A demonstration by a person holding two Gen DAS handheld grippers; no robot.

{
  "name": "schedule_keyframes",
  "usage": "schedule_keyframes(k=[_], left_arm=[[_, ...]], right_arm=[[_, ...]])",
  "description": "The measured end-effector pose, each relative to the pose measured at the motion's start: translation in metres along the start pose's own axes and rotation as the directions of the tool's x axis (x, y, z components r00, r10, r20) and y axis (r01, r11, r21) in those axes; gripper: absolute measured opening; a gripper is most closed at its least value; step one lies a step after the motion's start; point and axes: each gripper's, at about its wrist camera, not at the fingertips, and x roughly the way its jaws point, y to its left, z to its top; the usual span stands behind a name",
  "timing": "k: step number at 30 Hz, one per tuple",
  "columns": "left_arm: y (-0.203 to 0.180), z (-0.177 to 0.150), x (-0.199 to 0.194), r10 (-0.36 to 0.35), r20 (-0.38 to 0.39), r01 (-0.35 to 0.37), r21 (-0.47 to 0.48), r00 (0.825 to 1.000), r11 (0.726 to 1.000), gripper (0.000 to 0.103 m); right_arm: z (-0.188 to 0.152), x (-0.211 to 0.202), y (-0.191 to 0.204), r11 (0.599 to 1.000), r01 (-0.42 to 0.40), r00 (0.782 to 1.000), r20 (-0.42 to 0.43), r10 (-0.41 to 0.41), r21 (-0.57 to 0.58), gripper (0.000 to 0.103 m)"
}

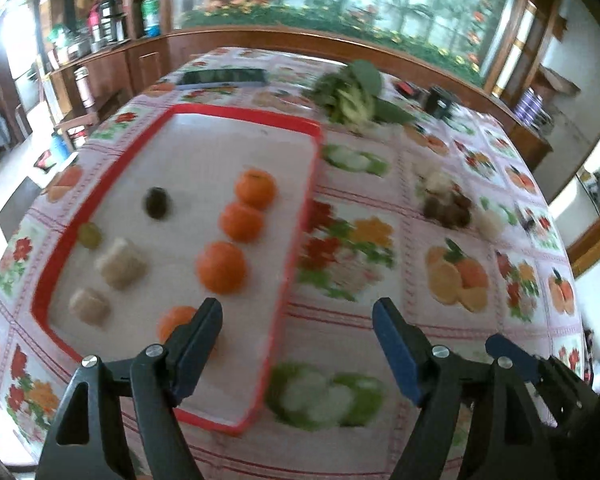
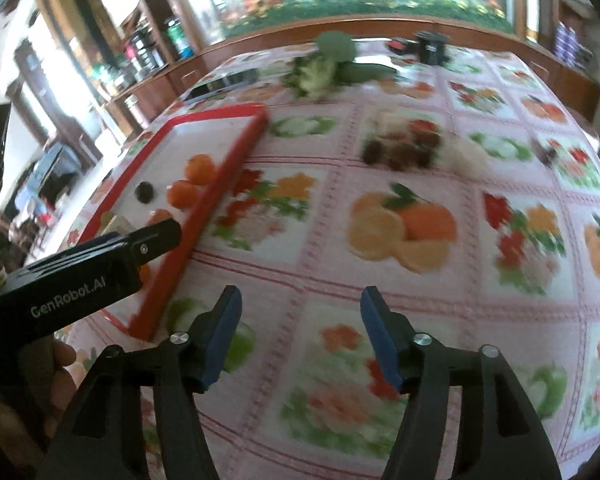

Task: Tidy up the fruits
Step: 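Withdraw both grippers from the tray toward the fruit pile, then grasp a dark date with the left gripper while the right gripper grasps a beige lump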

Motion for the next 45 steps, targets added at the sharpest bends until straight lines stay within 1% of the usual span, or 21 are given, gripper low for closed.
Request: schedule_keyframes(k=[6, 9, 12, 14, 17, 19, 21, 24, 25, 26, 27, 28, 31, 33, 37, 40, 42, 45], left_arm=[[-0.042, -0.013, 0.008, -0.019, -0.047, 0.023, 0.096, 0.999, 0.995, 0.08], [-0.054, -0.017, 0.013, -0.022, -0.074, 0.031, 0.122, 0.997, 0.992, 0.08], [-0.06, -0.02, 0.015, -0.021, -0.086, 0.032, 0.128, 0.996, 0.991, 0.08], [-0.062, -0.022, 0.018, -0.017, -0.096, 0.028, 0.122, 0.995, 0.992, 0.08], [-0.062, -0.023, 0.022, -0.01, -0.107, 0.023, 0.117, 0.994, 0.993, 0.08], [-0.061, -0.021, 0.024, -0.005, -0.109, 0.018, 0.115, 0.994, 0.993, 0.08], [-0.059, -0.017, 0.026, -0.001, -0.108, 0.013, 0.108, 0.994, 0.994, 0.08], [-0.055, -0.01, 0.029, 0.012, -0.099, -0.002, 0.099, 0.995, 0.995, 0.08], [-0.055, -0.007, 0.03, 0.013, -0.096, -0.003, 0.1, 0.995, 0.995, 0.08], [-0.055, -0.003, 0.031, 0.014, -0.093, -0.004, 0.103, 0.996, 0.995, 0.08], [-0.056, 0.0, 0.032, 0.019, -0.089, -0.009, 0.107, 0.996, 0.994, 0.08], [-0.057, 0.003, 0.033, 0.024, -0.082, -0.015, 0.113, 0.996, 0.994, 0.08], [-0.063, 0.016, 0.038, 0.023, -0.07, -0.014, 0.122, 0.997, 0.992, 0.08], [-0.068, 0.026, 0.043, 0.015, -0.065, -0.007, 0.125, 0.998, 0.992, 0.08], [-0.079, 0.048, 0.059, -0.011, -0.049, 0.017, 0.126, 0.999, 0.992, 0.08], [-0.086, 0.059, 0.074, -0.029, -0.048, 0.035, 0.126, 0.998, 0.991, 0.08], [-0.09, 0.063, 0.085, -0.032, -0.058, 0.04, 0.141, 0.998, 0.989, 0.08], [-0.096, 0.066, 0.096, -0.03, -0.072, 0.043, 0.182, 0.997, 0.982, 0.08]], right_arm=[[-0.008, -0.008, -0.054, 0.992, 0.04, 0.999, 0.014, -0.042, 0.116, 0.063], [-0.009, -0.009, -0.074, 0.989, 0.06, 0.998, 0.01, -0.062, 0.136, 0.063], [-0.004, -0.009, -0.09, 0.987, 0.075, 0.997, 0.022, -0.079, 0.144, 0.063], [0.009, -0.01, -0.1, 0.986, 0.082, 0.994, 0.053, -0.091, 0.143, 0.063], [0.041, -0.007, -0.112, 0.99, 0.082, 0.987, 0.126, -0.096, 0.115, 0.063], [0.059, 0.003, -0.114, 0.994, 0.068, 0.988, 0.134, -0.079, 0.088, 0.066], [0.073, 0.019, -0.117, 0.997, 0.048, 0.992, 0.117, -0.056, 0.066, 0.066], [0.084, 0.041, -0.125, 0.997, 0.037, 0.996, 0.082, -0.044, 0.074, 0.064], [0.086, 0.046, -0.127, 0.996, 0.032, 0.997, 0.073, -0.038, 0.081, 0.059], [0.088, 0.053, -0.13, 0.996, 0.028, 0.998, 0.056, -0.033, 0.089, 0.056], [0.088, 0.055, -0.13, 0.996, 0.026, 0.998, 0.053, -0.031, 0.089, 0.048], [0.09, 0.055, -0.13, 0.997, 0.027, 0.998, 0.063, -0.032, 0.072, 0.043], [0.093, 0.056, -0.125, 0.999, 0.053, 0.996, 0.067, -0.054, 0.014, 0.042], [0.093, 0.054, -0.126, 0.999, 0.052, 0.996, 0.069, -0.052, 0.001, 0.041], [0.085, 0.045, -0.131, 0.998, 0.057, 0.995, 0.078, -0.056, -0.006, 0.04], [0.081, 0.043, -0.135, 0.999, 0.04, 0.997, 0.072, -0.039, -0.008, 0.04], [0.08, 0.044, -0.139, 1.0, 0.024, 0.998, 0.058, -0.025, 0.011, 0.04], [0.078, 0.043, -0.143, 1.0, 0.006, 0.998, 0.065, -0.008, 0.027, 0.04]])
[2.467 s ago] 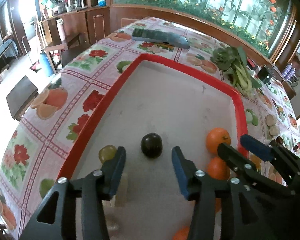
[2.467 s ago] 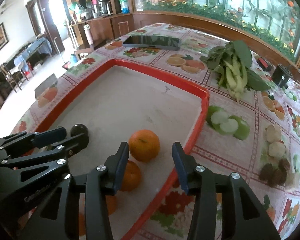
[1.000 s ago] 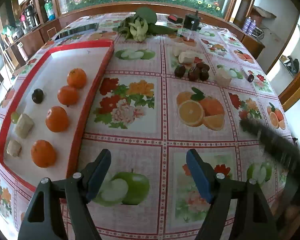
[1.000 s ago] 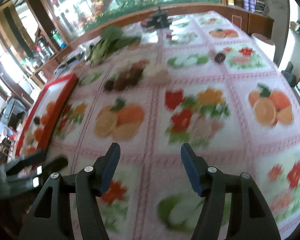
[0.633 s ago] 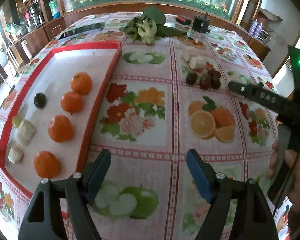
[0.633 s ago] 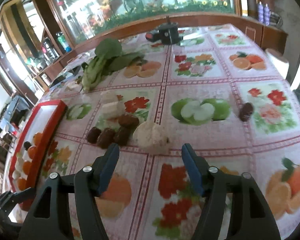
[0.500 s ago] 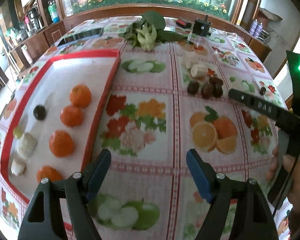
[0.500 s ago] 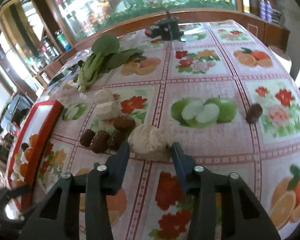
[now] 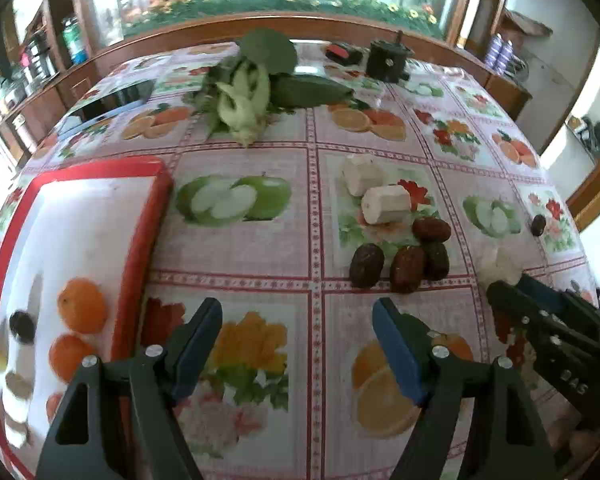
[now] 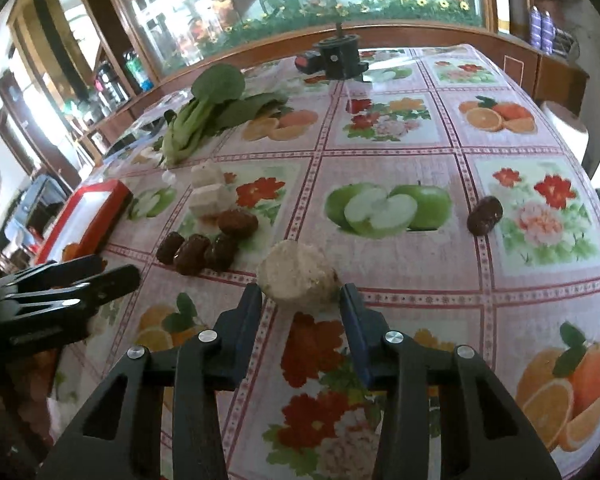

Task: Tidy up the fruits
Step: 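Grasp a dark date with the left gripper while the right gripper grasps a beige lump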

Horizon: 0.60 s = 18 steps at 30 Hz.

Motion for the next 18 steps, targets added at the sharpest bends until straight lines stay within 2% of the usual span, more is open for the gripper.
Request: schedule_keyframes(k=[4, 7, 9, 10, 11, 13, 17, 18], left_arm=[[-0.009, 0.006, 0.013, -0.019, -0.016, 0.02, 0.048, 1.0, 0.999, 0.079], [-0.015, 0.012, 0.017, -0.019, -0.005, 0.019, 0.079, 1.0, 0.997, 0.07], [-0.016, 0.017, 0.018, -0.029, 0.0, 0.029, 0.089, 1.0, 0.996, 0.061], [-0.016, 0.02, 0.018, -0.042, 0.008, 0.041, 0.09, 0.999, 0.995, 0.047], [-0.016, 0.022, 0.019, -0.05, 0.01, 0.049, 0.092, 0.999, 0.994, 0.037], [-0.016, 0.024, 0.02, -0.065, 0.011, 0.064, 0.093, 0.998, 0.994, 0.027], [-0.011, 0.022, 0.019, -0.099, 0.024, 0.097, 0.07, 0.995, 0.993, 0.027], [-0.01, 0.022, 0.019, -0.105, 0.026, 0.103, 0.064, 0.994, 0.993, 0.027]], right_arm=[[0.001, 0.001, 0.001, 1.0, 0.001, 1.0, 0.005, -0.001, -0.009, 0.041], [0.001, 0.001, 0.0, 1.0, -0.005, 1.0, 0.008, 0.005, -0.005, 0.041], [0.001, 0.001, -0.001, 1.0, -0.01, 1.0, 0.01, 0.01, 0.001, 0.041], [0.001, 0.001, -0.001, 1.0, -0.01, 1.0, 0.012, 0.01, 0.004, 0.041], [0.001, 0.001, -0.001, 1.0, -0.009, 1.0, 0.013, 0.009, 0.006, 0.041], [0.001, 0.001, -0.001, 1.0, -0.002, 1.0, 0.016, 0.002, 0.004, 0.041], [0.005, 0.004, 0.0, 1.0, 0.008, 1.0, 0.009, -0.008, 0.006, 0.041], [0.006, 0.005, 0.0, 1.0, 0.003, 1.0, 0.007, -0.003, 0.007, 0.044]])
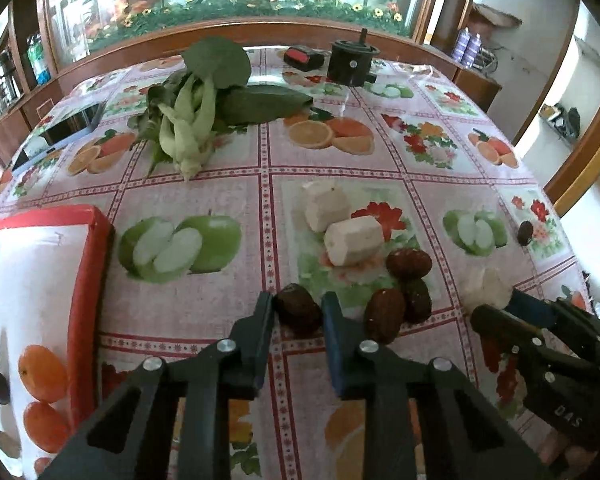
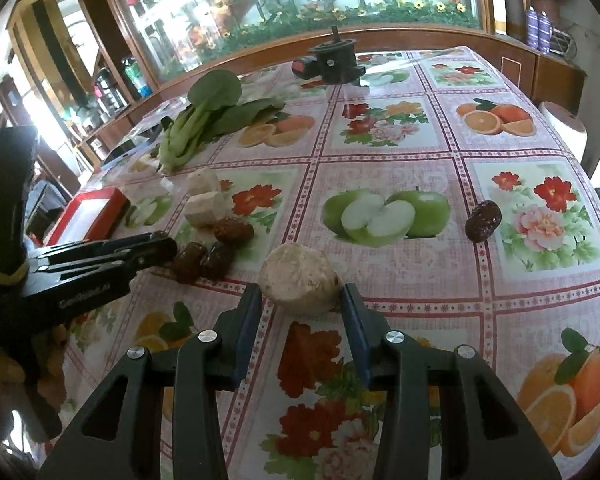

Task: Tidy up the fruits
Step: 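Grasp a dark date with the left gripper while the right gripper grasps a beige lump, then carry the date and beige lump toward the tray with both grippers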

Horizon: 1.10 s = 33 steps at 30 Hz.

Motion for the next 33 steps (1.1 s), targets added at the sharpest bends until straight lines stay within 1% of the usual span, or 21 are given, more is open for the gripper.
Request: schedule_keyframes(k=[2, 6, 8, 12, 17, 20, 23, 27, 30, 33], left_arm=[[0.001, -0.001, -0.001, -0.002, 0.003, 0.002, -0.001, 1.0, 1.0, 0.027], [0.003, -0.005, -0.004, -0.018, 0.004, 0.018, -0.018, 1.0, 1.0, 0.027], [0.005, -0.008, -0.007, -0.023, 0.002, 0.023, -0.029, 1.0, 0.999, 0.027], [0.008, -0.018, -0.014, -0.04, -0.002, 0.04, -0.055, 0.999, 0.998, 0.027], [0.007, -0.036, -0.028, -0.069, 0.001, 0.068, -0.062, 0.998, 0.996, 0.027], [0.008, -0.049, -0.036, -0.087, -0.001, 0.086, -0.082, 0.996, 0.993, 0.027], [0.01, -0.061, -0.045, -0.093, -0.001, 0.093, -0.098, 0.996, 0.991, 0.027], [0.005, -0.077, -0.063, -0.081, 0.023, 0.083, -0.089, 0.996, 0.993, 0.027], [0.002, -0.09, -0.074, -0.079, 0.026, 0.081, -0.09, 0.996, 0.993, 0.027], [0.004, -0.101, -0.082, -0.097, 0.018, 0.098, -0.11, 0.995, 0.989, 0.027]], right_arm=[[0.001, 0.001, 0.001, 1.0, 0.012, 1.0, 0.003, -0.012, -0.004, 0.045], [0.0, 0.003, 0.009, 0.995, 0.073, 0.997, 0.026, -0.071, -0.069, 0.042], [-0.002, 0.001, 0.013, 0.991, 0.085, 0.996, 0.034, -0.082, -0.1, 0.042], [-0.006, -0.007, 0.011, 0.993, 0.079, 0.996, 0.035, -0.076, -0.091, 0.042], [-0.013, -0.023, 0.012, 0.995, 0.07, 0.997, 0.039, -0.068, -0.069, 0.042], [-0.021, -0.035, 0.014, 0.997, 0.064, 0.997, 0.04, -0.062, -0.053, 0.042], [-0.032, -0.042, 0.018, 0.997, 0.061, 0.998, 0.039, -0.059, -0.045, 0.042], [-0.047, -0.054, 0.024, 0.998, 0.053, 0.998, 0.036, -0.052, -0.018, 0.042], [-0.057, -0.063, 0.031, 0.998, 0.059, 0.998, 0.039, -0.058, -0.019, 0.042], [-0.066, -0.069, 0.036, 0.998, 0.067, 0.997, 0.032, -0.066, -0.017, 0.042]])
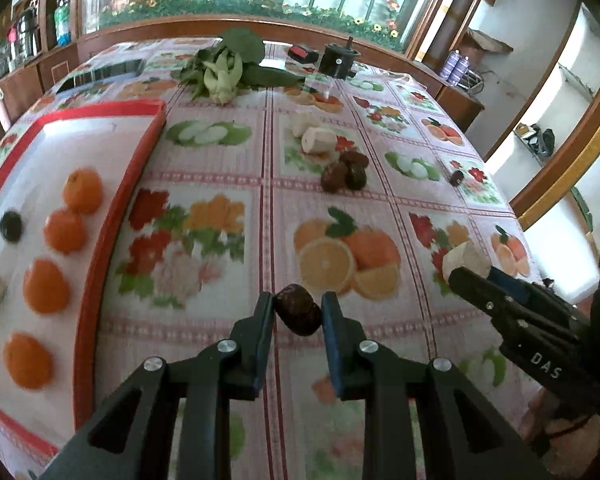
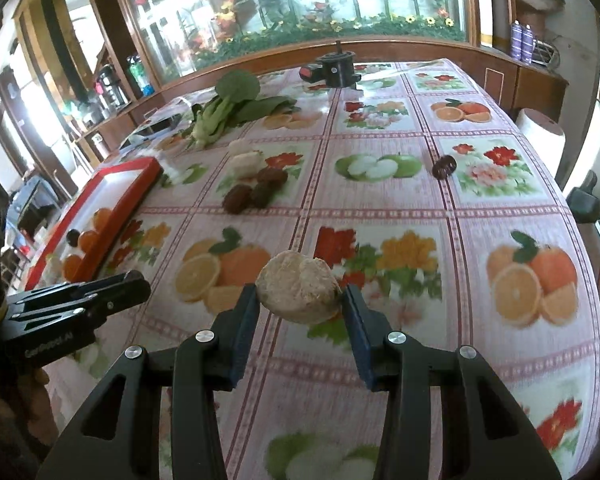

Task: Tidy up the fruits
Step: 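Carry the date and beige lump toward the tray with both grippers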

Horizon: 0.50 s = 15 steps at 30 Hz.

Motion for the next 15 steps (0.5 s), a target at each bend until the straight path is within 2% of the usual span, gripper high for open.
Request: schedule_keyframes(k=[8, 15], left_arm=[[0.01, -0.012, -0.026, -0.01, 0.033, 0.01, -0.006, 0.999, 1.0, 0.027], [0.032, -0.01, -0.044, 0.005, 0.07, -0.003, -0.03, 0.998, 1.0, 0.027]], right_arm=[[-0.008, -0.005, 0.019, 1.0, -0.004, 1.0, -0.008, 0.004, 0.014, 0.042], [0.001, -0.002, 0.062, 0.998, -0.04, 0.999, 0.007, 0.04, -0.046, 0.042]])
